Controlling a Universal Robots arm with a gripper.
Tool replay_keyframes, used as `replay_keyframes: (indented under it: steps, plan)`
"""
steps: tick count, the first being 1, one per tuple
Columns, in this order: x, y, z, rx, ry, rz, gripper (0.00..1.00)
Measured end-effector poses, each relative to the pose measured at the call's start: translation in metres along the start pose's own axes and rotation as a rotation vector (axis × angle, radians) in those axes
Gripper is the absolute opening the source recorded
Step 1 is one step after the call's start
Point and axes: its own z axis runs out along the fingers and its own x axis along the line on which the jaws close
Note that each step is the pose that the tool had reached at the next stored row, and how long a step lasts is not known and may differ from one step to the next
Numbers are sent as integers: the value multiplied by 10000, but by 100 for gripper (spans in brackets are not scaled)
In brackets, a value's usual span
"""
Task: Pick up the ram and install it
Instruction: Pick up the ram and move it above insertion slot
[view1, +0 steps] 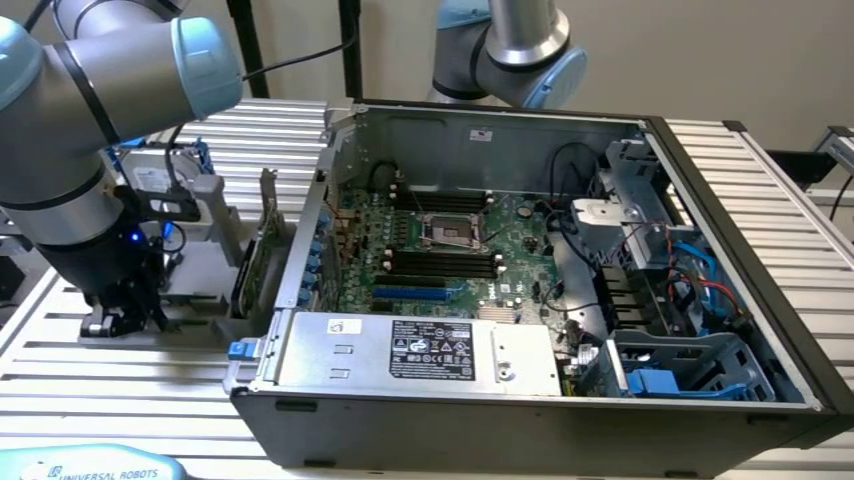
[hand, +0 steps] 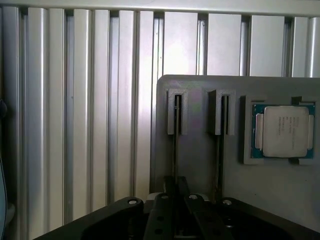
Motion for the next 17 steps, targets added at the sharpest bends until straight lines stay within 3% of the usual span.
replay_keyframes:
  steps: [17]
  plan:
    - [-6, 1, -64, 2, -13, 114, 13]
